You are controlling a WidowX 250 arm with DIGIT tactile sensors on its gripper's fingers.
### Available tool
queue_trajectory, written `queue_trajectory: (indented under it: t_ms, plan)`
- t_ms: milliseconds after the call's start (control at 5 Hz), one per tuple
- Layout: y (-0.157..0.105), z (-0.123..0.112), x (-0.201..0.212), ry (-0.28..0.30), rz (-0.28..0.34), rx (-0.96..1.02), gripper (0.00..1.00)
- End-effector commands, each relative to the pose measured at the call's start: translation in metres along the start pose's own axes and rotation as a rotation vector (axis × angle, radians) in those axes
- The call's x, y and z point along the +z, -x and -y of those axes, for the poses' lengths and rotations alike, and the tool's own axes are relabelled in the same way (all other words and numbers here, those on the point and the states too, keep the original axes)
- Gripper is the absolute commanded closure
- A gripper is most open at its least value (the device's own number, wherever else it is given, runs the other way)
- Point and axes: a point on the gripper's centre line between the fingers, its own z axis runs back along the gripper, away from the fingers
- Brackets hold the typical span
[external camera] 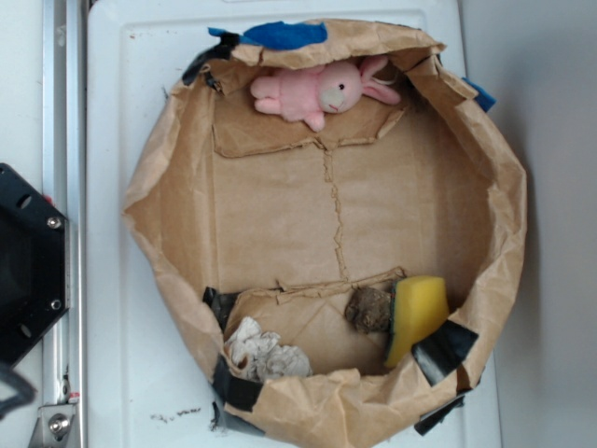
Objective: Grab the pink bunny.
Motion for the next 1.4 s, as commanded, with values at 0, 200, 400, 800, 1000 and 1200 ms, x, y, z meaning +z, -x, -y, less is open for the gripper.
queue_trajectory:
  t_ms: [0, 200, 400, 800, 1000, 1200]
  plan:
    - [0.000, 0.000, 0.000, 0.000, 0.000, 0.000, 0.00]
    - [-0.039, -0.017, -0.003, -0.017, 0.034, 0.048, 0.00]
    - [-0.079, -0.049, -0.010, -0.023, 0.093, 0.113, 0.00]
    - [-0.130, -0.056, -0.038, -0.049, 0.086, 0.078, 0.00]
    - [-0.152, -0.044, -0.065, -0.058, 0.027, 0.021, 0.00]
    - [-0.156, -0.036, -0.075, -0.082, 0.038, -0.082, 0.00]
